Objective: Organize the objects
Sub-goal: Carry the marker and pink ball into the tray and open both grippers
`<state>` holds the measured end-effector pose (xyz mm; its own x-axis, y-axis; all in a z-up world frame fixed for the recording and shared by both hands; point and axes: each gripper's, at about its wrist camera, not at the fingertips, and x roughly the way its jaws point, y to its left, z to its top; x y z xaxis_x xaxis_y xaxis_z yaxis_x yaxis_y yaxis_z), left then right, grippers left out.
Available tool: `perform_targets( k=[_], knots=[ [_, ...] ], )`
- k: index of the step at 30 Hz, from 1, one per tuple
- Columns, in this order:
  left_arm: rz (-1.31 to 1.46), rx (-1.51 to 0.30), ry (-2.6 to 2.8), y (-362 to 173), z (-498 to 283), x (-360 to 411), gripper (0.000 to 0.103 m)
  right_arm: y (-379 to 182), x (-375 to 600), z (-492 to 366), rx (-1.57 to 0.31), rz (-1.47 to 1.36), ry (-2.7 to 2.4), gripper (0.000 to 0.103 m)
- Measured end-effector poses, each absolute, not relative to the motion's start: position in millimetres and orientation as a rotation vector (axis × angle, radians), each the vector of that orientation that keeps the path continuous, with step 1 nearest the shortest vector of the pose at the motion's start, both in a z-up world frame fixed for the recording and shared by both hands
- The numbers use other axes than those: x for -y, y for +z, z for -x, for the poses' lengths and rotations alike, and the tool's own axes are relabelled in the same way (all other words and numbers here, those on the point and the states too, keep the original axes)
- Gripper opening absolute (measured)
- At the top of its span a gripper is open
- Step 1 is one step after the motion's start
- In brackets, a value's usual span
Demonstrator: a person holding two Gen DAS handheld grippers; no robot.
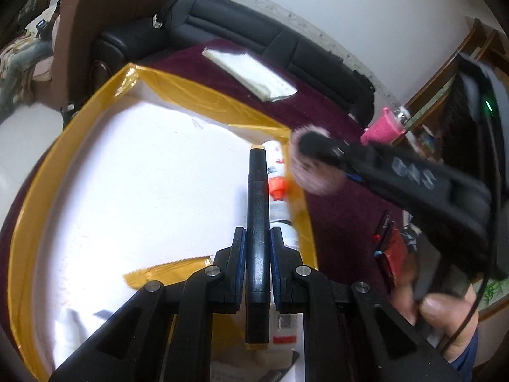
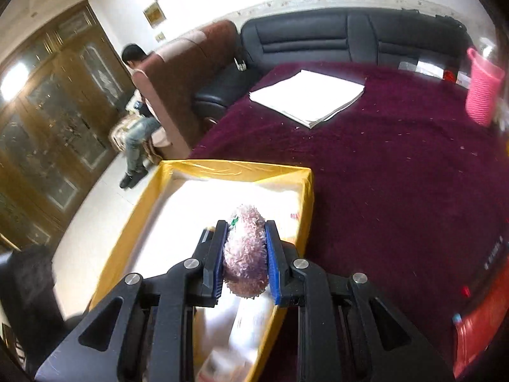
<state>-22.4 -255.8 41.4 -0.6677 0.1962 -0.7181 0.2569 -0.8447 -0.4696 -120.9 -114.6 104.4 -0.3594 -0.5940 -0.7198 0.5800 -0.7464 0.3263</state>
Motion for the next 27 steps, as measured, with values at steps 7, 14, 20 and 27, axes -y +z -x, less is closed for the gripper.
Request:
perform_targets(
  k=[7, 14, 20, 27],
  knots=[
    [-1.323, -0.881, -2.672, 27.9, 29.0, 256.0, 0.012, 74.8, 145.4, 153.4, 0.023, -1.231, -2.104, 0.02],
    [-1.395, -0.947, -2.632, 20.7, 32.0, 254.3, 0.012, 67.1, 157.5, 163.1, -0.045, -1.263, -2.128, 0.02],
    [-1.385, -0.928, -2.637, 24.1, 27.1, 251.5, 0.012, 60.7, 163.6, 161.5, -0.1, -1.27, -2.146, 0.022],
    [-1.392, -0.911, -2.643, 28.0, 18.0, 245.3, 0.012, 64.9, 159.5, 159.7, -0.108, -1.293, -2.145, 0.025]
  ],
)
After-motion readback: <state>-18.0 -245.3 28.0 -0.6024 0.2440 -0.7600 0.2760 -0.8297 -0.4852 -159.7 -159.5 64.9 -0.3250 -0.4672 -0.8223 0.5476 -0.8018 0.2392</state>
